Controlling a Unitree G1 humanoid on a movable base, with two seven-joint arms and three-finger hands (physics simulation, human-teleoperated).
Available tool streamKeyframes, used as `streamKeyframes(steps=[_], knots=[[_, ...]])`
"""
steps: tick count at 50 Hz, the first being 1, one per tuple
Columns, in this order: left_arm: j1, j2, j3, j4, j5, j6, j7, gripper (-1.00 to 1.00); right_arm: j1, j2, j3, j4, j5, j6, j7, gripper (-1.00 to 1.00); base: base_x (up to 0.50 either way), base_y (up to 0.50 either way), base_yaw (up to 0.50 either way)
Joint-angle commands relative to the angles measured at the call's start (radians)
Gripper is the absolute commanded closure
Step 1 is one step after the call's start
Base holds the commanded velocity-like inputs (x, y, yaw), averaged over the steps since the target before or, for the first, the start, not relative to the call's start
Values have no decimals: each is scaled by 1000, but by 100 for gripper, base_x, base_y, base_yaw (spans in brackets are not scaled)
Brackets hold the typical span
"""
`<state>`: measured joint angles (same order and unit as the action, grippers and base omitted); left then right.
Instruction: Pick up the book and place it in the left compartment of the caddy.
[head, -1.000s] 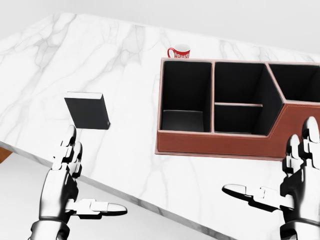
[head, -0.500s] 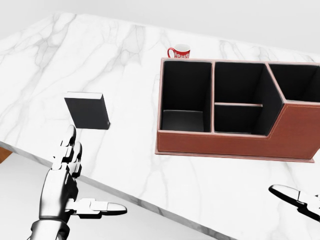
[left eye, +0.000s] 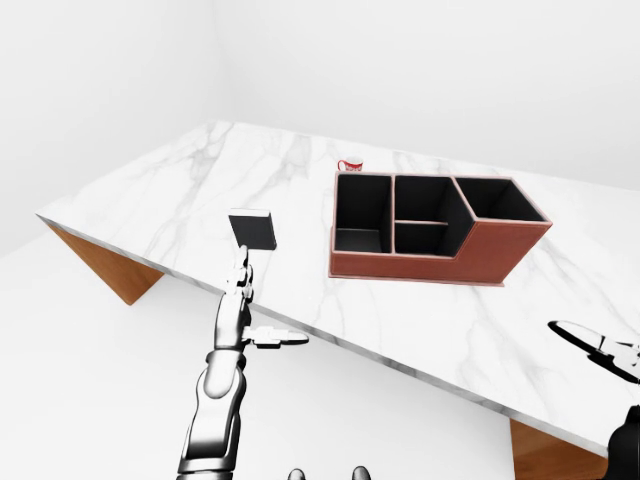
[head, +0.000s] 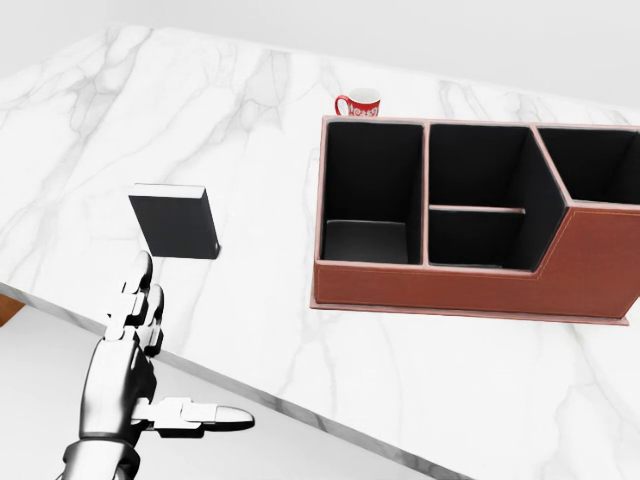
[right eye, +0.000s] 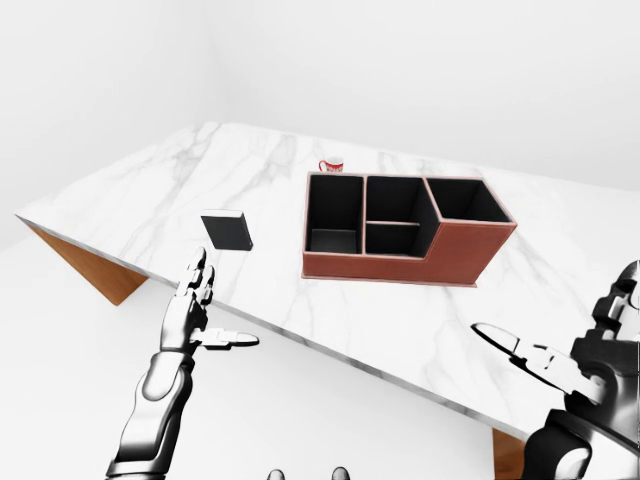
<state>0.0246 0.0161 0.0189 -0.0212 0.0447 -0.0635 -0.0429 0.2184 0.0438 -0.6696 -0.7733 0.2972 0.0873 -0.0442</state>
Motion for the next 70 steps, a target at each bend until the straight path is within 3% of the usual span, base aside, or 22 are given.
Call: streamKeyframes(steps=[1,7,10,21,22,33,70], knots=[[-10,2,3,24,2,-11,3,-100,11,-6,-166,-45,135,0,20,-100,0,0,0],[-12,2,3,29,5,-14,4,-100,13,-21,-228,-30,254,0,26,-100,0,0,0],[-13,3,3,33,7,-17,4,-100,34,-39,-310,-9,320,0,34,-100,0,0,0],[-14,3,4,40,9,-23,5,-100,49,-52,-400,23,425,0,48,-100,0,0,0],[-9,2,2,26,10,-15,5,-100,51,-52,-401,25,432,0,43,-100,0,0,0],[-6,2,1,17,10,-8,4,-100,62,-56,-421,64,457,0,35,-100,0,0,0],[-9,2,3,24,6,-11,4,-100,54,-58,-394,70,417,0,52,-100,0,0,0]])
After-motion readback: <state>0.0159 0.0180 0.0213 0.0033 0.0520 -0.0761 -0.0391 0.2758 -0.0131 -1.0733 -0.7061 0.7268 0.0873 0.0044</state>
